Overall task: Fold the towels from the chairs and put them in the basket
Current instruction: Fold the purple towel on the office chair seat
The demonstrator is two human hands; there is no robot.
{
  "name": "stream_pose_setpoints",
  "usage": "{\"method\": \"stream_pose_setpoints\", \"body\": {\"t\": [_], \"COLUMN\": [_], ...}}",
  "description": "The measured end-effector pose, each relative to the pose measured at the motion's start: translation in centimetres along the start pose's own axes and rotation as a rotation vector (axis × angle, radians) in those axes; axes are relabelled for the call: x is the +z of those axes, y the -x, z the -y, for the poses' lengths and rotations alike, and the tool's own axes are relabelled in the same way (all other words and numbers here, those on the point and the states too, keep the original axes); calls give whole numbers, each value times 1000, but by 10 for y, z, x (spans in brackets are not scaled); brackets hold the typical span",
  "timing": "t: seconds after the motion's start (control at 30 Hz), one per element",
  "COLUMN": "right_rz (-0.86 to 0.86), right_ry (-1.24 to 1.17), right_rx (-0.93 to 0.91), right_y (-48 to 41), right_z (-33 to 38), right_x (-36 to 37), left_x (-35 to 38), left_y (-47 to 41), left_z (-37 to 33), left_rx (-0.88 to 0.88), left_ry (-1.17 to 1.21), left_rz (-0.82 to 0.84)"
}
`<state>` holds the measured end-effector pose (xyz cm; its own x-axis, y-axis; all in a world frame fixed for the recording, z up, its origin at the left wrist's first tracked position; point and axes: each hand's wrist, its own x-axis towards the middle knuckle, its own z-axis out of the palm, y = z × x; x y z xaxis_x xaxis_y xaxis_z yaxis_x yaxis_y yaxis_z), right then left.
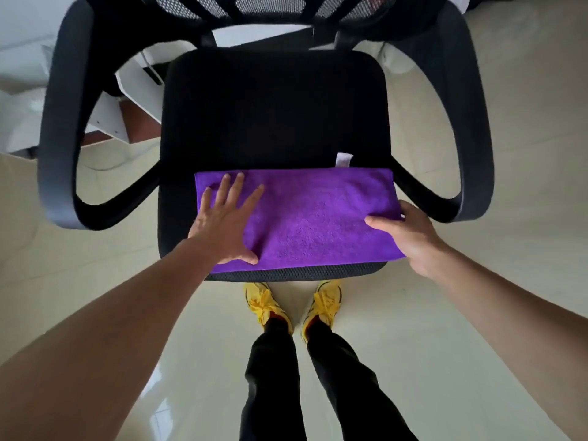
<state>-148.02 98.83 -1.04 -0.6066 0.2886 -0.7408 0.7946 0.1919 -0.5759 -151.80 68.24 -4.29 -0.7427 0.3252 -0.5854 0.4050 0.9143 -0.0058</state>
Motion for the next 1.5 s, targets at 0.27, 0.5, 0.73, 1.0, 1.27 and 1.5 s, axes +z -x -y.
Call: {"method": "stream_pose_setpoints", "body": {"t": [0.27,0.5,0.73,1.0,1.27,1.5], "right_rz": [150,163,381,-85,8,93], "right_ry": [184,575,603,57,-388,-58], "right_rx": [-322,-501,-357,-101,142,71], "right_y": [58,61,48,15,-39,41], "right_z": [74,80,63,86,120,65], "right_x": [72,198,245,173,160,158], "left_x": [22,55,51,2,7,4], "left_y": [81,117,117,60,23,19], "left_z": [62,84,96,47,57,58], "left_rx": [-391,-503,-449,98,56,66], "left_ry": [418,715,791,328,82,73], "left_rz": [-136,-255,-363,-376,63,89]}}
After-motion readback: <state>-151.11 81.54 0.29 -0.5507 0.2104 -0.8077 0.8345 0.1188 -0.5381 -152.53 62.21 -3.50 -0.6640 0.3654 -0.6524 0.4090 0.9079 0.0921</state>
